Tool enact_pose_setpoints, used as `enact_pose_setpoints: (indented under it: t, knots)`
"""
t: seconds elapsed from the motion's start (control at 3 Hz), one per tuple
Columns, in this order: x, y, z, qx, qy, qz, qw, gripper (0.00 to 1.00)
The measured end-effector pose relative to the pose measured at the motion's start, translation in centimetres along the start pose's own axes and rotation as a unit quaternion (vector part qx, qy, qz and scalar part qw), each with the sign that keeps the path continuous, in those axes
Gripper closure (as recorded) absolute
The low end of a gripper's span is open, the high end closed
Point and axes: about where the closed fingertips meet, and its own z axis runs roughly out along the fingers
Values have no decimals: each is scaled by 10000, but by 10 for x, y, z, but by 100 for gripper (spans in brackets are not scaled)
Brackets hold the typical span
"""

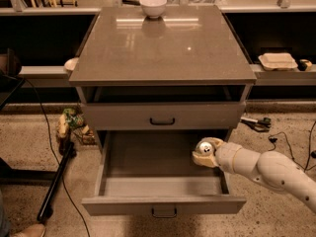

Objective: Pick 7up can from middle drawer and place on counter

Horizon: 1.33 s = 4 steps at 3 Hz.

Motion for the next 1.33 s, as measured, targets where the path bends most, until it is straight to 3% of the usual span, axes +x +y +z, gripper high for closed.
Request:
enact_pose_setpoints:
  t: [0.33,0.67,1.0,1.33]
  knots:
    - [-73,-38,-44,-40,-37,-618,9981,100]
    - [-142,-58,-92,-171,86,-1245,9920,100]
    - [-195,-56,-136,-509,409,-1752,9824,100]
    - [-195,-56,-135,-497,403,-1752,9825,100]
